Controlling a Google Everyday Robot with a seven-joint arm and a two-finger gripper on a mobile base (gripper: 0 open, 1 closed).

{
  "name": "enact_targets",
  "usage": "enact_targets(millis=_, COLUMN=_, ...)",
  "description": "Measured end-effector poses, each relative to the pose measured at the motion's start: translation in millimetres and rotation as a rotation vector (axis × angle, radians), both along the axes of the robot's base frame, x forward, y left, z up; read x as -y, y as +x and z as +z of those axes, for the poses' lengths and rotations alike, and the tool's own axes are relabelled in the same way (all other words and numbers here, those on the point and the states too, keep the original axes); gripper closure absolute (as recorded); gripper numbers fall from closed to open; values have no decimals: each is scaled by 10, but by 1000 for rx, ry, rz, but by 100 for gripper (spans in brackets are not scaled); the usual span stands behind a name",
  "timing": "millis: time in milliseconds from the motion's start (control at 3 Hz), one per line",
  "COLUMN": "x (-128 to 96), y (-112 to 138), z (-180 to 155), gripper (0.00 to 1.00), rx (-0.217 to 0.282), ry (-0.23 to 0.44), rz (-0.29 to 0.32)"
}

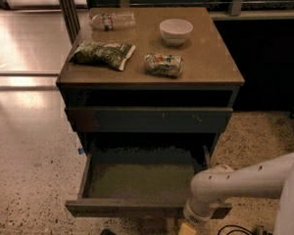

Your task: Open middle drawer

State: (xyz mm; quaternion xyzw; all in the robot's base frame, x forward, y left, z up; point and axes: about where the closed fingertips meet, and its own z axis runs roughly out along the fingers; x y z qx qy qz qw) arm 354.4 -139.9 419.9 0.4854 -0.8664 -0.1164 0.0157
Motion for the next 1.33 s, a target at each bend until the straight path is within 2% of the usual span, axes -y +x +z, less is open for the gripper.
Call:
enact_targets(millis=333, x=-4, y=-187, z=29, gripper=0, rx=-45, ry=9, rz=18)
enact_targets(millis=667, x=-3, y=-192, z=26, gripper=0, rx=-46, ry=10, rz=17)
enact_targets(millis=1000, x=41, y=-377, z=57, gripper=0, rx=-77, ry=14, rz=10)
enact_targets(millis=1333, x=41, y=-377, z=57, gripper=0, rx=-77, ry=14, rz=10)
